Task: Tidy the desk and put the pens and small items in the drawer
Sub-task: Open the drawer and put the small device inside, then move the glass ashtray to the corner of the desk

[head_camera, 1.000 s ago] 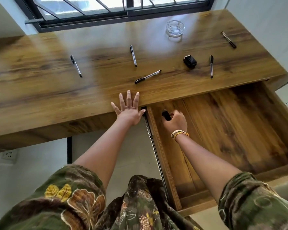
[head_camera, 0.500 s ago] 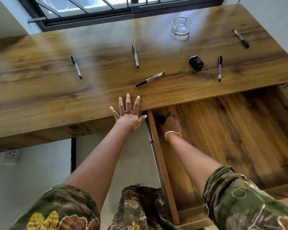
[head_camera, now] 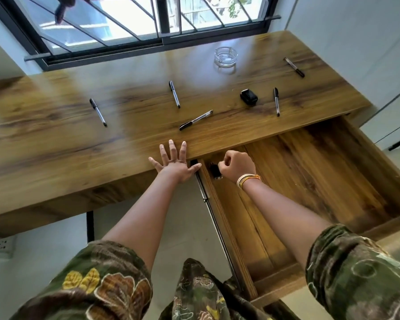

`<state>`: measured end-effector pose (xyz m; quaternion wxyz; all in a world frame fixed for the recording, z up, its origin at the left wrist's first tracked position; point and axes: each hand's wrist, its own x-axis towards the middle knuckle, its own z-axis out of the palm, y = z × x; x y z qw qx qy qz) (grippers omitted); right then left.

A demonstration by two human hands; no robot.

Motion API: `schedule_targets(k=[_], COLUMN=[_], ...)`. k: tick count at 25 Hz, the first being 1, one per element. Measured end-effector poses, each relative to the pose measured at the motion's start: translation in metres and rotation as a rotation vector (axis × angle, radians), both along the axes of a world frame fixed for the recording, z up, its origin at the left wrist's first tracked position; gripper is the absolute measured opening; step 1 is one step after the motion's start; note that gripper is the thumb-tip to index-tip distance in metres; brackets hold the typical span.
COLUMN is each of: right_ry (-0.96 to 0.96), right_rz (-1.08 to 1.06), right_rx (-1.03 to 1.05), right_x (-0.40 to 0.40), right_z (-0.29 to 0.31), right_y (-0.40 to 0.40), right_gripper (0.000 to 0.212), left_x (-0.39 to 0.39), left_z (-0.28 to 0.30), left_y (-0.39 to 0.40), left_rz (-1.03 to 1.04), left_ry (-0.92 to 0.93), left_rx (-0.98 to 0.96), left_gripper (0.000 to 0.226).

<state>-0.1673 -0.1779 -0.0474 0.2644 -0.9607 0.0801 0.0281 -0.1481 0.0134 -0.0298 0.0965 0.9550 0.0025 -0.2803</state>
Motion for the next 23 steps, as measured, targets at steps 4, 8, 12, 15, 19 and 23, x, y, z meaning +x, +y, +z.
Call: schedule_targets(k=[4,8,12,15,19,23], right_ry=[-0.080,-0.105,-0.137,-0.161,-0.131,-0.139], right_rz=[-0.009,0.032,0.178,0.178,0.080,-0.030], right_rx=[0.047,0.083,0.048,0.057,0.078,0.090], right_x=[-0.001,-0.001,0.011,0.030,0.068,0.124], right_z=[0.022,0.027,0.041,0.054,0.061,0.062], right_y=[0.010,0.022,0.041,0.054,0.078,0.102], right_gripper=[0.012,0.013,0.012,0.012,0.011,0.012], left_x=[-0.001,-0.003,0.001,0.027,0.068,0.104], left_z=[0.003,0.000,0.002,0.014,0.031,0.026], left_y=[0.006,0.018,0.020,0.027,0.054,0.092], left_rz=[-0.025,-0.047,0.062,0.313,0.298,0.191], left_ry=[-0.005,-0.042,-0.235,-0.368,-0.493,-0.475], left_rx=[-0.048,-0.074,-0.210,-0.458,-0.603,-0.543], left_gripper=[0.086,0.079,0.051,0.027,0.017,0.021])
